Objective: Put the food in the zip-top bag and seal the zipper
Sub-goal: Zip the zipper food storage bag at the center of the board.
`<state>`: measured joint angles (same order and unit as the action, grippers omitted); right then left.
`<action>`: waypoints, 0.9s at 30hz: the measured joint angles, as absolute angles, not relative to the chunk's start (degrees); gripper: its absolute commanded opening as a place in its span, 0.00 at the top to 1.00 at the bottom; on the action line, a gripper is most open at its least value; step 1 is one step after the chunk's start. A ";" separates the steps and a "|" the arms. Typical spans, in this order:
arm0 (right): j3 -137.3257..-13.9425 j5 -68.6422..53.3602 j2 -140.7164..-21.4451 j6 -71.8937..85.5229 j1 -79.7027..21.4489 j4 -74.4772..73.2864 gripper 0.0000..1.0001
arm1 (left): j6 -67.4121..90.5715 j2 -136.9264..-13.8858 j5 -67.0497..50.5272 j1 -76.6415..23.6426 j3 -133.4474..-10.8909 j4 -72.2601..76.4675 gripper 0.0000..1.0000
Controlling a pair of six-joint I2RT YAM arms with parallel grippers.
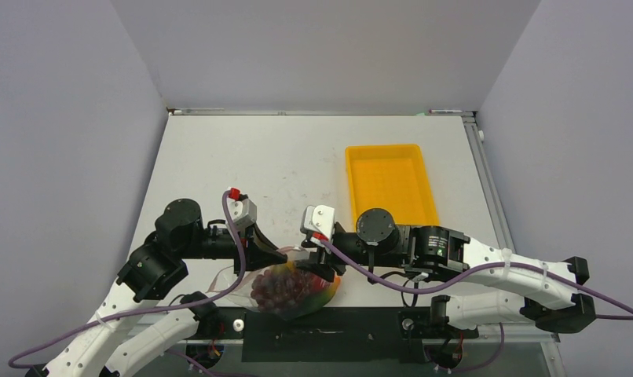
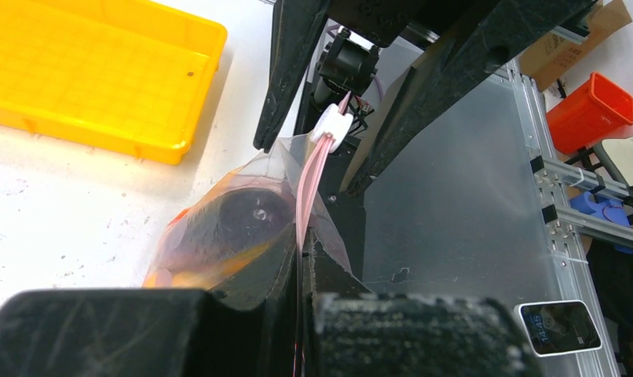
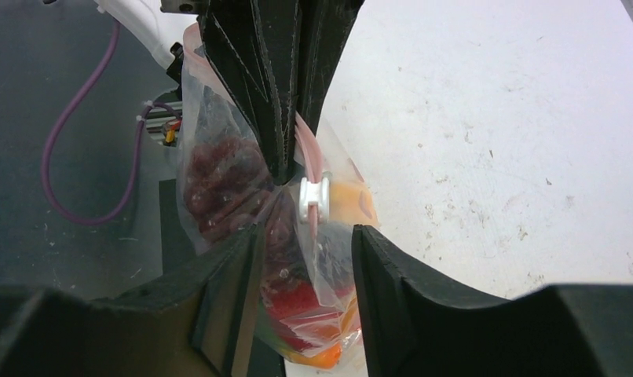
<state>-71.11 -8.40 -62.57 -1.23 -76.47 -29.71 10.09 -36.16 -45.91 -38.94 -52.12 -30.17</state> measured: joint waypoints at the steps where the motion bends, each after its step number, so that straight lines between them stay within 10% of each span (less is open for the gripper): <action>1: -71.02 -8.40 -62.57 -1.32 -76.47 -29.36 0.59 | 10.15 -36.16 -46.09 -38.94 -52.12 -30.17 1.00; 12: -70.91 -9.34 -62.70 -2.33 -76.14 -26.61 0.85 | 10.31 -35.73 -46.76 -38.94 -51.99 -30.17 1.00; 20: -70.91 -10.35 -63.31 -2.35 -76.09 -26.61 0.72 | 10.28 -35.33 -46.70 -38.94 -51.90 -30.22 1.00; 27: -70.24 -10.83 -63.31 -2.42 -76.09 -26.59 0.82 | 10.28 -35.09 -46.59 -38.94 -51.90 -30.22 1.00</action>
<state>-70.24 -10.83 -63.31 -2.42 -76.09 -26.59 10.28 -35.09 -46.59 -38.94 -51.90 -30.22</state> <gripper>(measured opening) 0.244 0.004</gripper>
